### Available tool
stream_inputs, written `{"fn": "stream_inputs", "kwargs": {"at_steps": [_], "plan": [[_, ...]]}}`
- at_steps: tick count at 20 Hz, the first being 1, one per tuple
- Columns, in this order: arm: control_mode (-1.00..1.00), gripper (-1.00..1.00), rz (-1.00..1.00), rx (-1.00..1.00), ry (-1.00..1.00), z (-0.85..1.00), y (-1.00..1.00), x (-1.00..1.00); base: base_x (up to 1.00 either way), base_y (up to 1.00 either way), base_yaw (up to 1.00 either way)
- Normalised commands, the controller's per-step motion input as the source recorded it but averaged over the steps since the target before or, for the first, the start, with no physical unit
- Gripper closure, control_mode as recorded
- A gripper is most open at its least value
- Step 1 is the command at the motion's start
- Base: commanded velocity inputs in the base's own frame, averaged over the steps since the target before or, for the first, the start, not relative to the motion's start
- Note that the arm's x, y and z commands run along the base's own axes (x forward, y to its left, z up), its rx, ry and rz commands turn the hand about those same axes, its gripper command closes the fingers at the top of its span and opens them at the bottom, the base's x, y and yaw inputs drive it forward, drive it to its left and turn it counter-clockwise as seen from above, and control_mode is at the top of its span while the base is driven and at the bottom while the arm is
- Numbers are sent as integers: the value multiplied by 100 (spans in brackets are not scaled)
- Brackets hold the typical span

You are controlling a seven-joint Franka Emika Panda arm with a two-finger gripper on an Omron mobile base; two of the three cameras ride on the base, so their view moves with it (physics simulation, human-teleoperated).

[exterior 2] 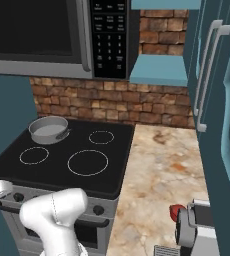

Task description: Turn on the burner for the pot on the stove. Wait thirty seconds for the pot to heat up. Then add the onion to the pot.

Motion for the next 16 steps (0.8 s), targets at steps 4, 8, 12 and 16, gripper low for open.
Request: {"fn": "stream_inputs", "kwargs": {"at_steps": [4, 8, 12, 16], "plan": [[-100, -100, 5, 36, -38, -79, 39, -5, 0, 0, 0], [-100, -100, 4, 37, -42, -68, 28, -11, 0, 0, 0], [-100, -100, 0, 41, -47, -46, 11, -5, 0, 0, 0], [-100, -100, 0, 30, -19, -10, 0, -9, 0, 0, 0]]}}
